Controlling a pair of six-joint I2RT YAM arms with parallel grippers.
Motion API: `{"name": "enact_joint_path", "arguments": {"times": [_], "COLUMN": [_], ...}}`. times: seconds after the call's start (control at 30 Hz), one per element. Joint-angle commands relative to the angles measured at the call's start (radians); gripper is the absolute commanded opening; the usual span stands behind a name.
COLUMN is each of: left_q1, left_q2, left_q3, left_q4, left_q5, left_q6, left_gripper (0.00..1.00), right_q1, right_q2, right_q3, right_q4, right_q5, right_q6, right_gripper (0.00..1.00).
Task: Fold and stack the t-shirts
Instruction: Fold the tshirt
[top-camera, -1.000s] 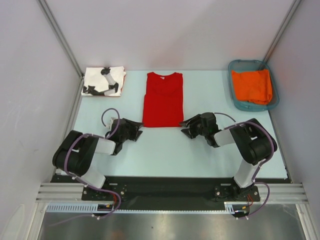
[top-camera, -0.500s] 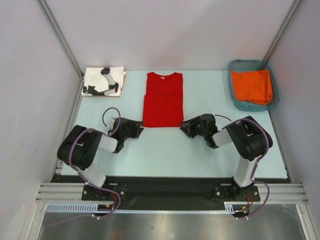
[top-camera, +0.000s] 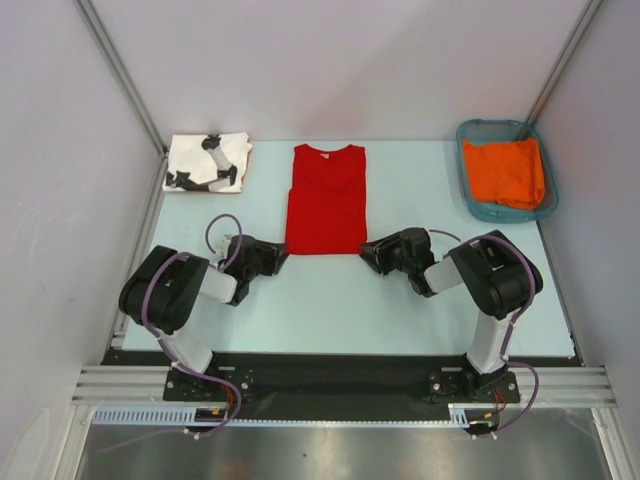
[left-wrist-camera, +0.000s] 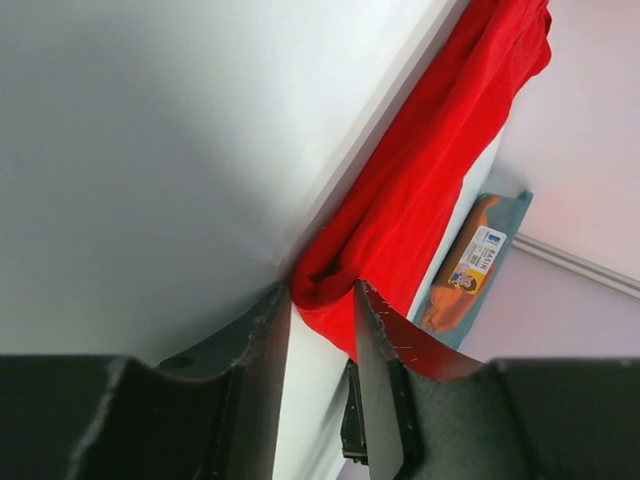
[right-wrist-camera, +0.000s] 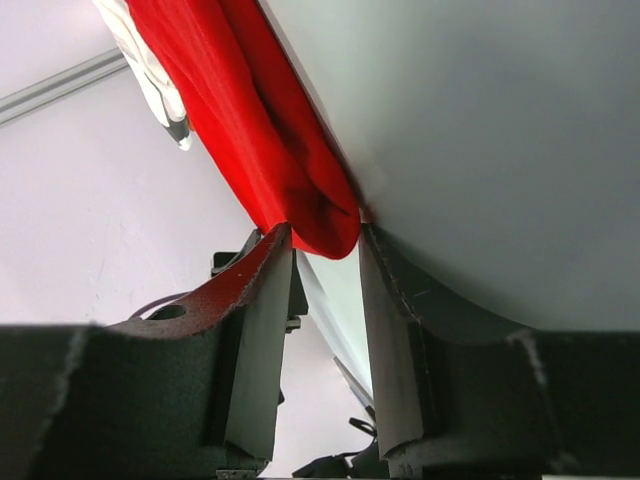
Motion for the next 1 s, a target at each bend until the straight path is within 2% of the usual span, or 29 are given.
{"name": "enact_joint_path", "arguments": {"times": [0.0, 0.07, 0.13, 0.2, 0.23, 0.27, 0.3, 0.33, 0.53, 0.63, 0.77, 0.8, 0.87, 0.9, 0.97], "left_q1": [0.005, 0.010, 0.016, 0.024, 0.025, 0.030, 0.030, 0.030, 0.022, -0.005, -0.086, -0.102, -0.149, -0.163, -0.189], "left_q2": [0.039, 0.046, 0.062, 0.079, 0.082, 0.087, 0.087, 0.089, -0.025, -0.124, -0.310, -0.423, -0.550, -0.704, -0.872], "left_q3": [0.012, 0.006, 0.009, 0.010, 0.012, 0.016, 0.016, 0.016, -0.046, -0.128, -0.270, -0.299, -0.373, -0.385, -0.387], "left_q4": [-0.005, 0.016, 0.033, 0.066, 0.074, 0.080, 0.096, 0.100, 0.079, 0.074, 0.041, -0.002, -0.076, -0.185, -0.351], "left_q5": [-0.025, -0.023, -0.006, 0.009, 0.015, 0.023, 0.038, 0.046, 0.100, 0.113, 0.094, 0.083, 0.049, 0.028, 0.017], "left_q6": [-0.001, -0.008, -0.002, 0.002, 0.005, 0.011, 0.012, 0.020, 0.058, 0.049, 0.023, 0.014, -0.017, -0.020, 0.003], "left_gripper": [0.37, 0.34, 0.26, 0.20, 0.18, 0.12, 0.03, 0.00, 0.00, 0.00, 0.00, 0.00, 0.01, 0.00, 0.00], "right_q1": [-0.008, -0.010, -0.017, -0.024, -0.027, -0.028, -0.031, -0.034, -0.053, -0.041, -0.004, 0.016, 0.039, 0.051, 0.093], "right_q2": [0.036, 0.043, 0.046, 0.053, 0.062, 0.068, 0.071, 0.068, -0.079, -0.186, -0.349, -0.433, -0.518, -0.565, -0.703], "right_q3": [0.010, 0.016, 0.024, 0.037, 0.044, 0.051, 0.065, 0.068, 0.004, -0.016, -0.160, -0.189, -0.229, -0.260, -0.292], "right_q4": [-0.024, -0.024, -0.024, -0.019, -0.018, -0.007, -0.010, -0.016, -0.091, -0.179, -0.216, -0.219, -0.280, -0.312, -0.405], "right_q5": [0.035, 0.027, 0.017, 0.001, -0.009, -0.022, -0.051, -0.066, -0.109, -0.131, -0.112, -0.093, -0.069, -0.056, -0.037], "right_q6": [-0.008, -0.016, -0.023, -0.035, -0.048, -0.057, -0.066, -0.083, -0.111, -0.149, -0.097, -0.083, -0.062, -0.060, -0.046], "right_gripper": [0.38, 0.35, 0.33, 0.26, 0.22, 0.13, 0.07, 0.00, 0.00, 0.00, 0.00, 0.00, 0.00, 0.00, 0.00]}}
